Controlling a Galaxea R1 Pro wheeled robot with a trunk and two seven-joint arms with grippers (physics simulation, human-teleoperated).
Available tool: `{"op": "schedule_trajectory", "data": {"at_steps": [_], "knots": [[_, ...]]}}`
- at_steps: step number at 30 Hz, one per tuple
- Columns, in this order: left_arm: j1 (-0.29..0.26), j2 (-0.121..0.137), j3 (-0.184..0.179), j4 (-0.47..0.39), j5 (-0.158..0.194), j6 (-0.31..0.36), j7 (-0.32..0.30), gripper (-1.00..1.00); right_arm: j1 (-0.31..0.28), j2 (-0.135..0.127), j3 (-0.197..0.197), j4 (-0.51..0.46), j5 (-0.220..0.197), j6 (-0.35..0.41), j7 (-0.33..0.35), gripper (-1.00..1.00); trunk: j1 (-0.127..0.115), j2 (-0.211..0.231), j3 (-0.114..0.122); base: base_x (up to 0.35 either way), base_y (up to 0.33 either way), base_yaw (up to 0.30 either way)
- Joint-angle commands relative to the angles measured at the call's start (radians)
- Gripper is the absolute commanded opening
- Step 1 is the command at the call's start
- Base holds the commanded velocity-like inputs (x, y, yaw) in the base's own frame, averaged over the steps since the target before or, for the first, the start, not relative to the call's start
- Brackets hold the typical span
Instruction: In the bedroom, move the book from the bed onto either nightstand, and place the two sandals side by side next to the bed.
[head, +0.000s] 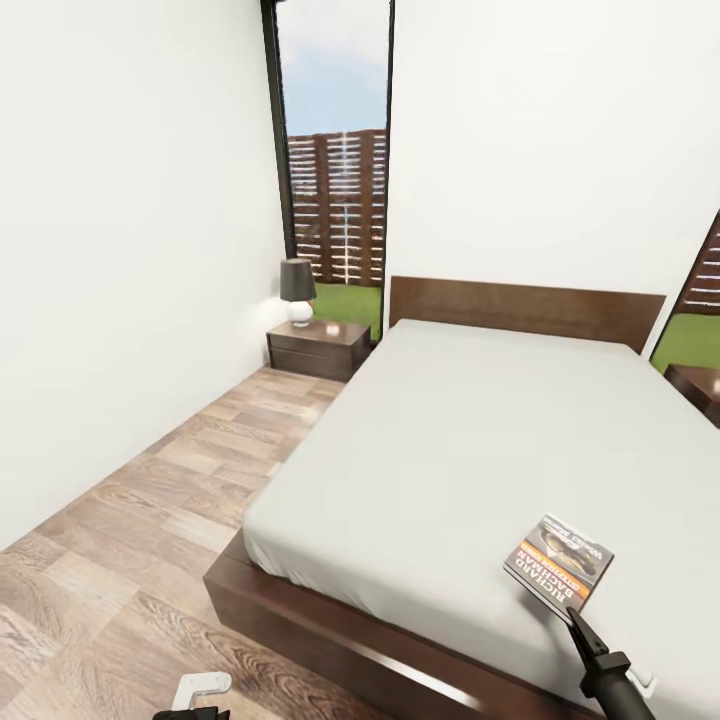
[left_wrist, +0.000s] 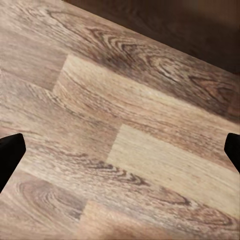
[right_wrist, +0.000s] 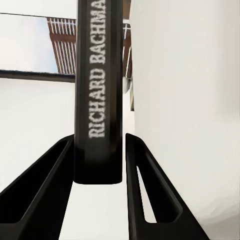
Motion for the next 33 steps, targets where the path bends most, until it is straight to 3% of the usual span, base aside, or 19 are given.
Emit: {"op": "schedule_trajectory", "data": {"at_steps": [1,33], "knots": [[0.0,0.001,-0.008,0.0,0.01,0.0,-0.002,1.0,0.0,0.0,0.002,0.0,-0.005,0.01,0.002,-1.0,-0.004,0.007,0.002,0.0,0.0,0.0],[0.0,0.001,-0.008,-0.002,0.01,-0.001,-0.004,1.0,0.001,0.008,0.018,0.006,0.007,0.01,0.003,-1.0,-0.127,0.231,0.103,0.0,0.0,0.0]]}}
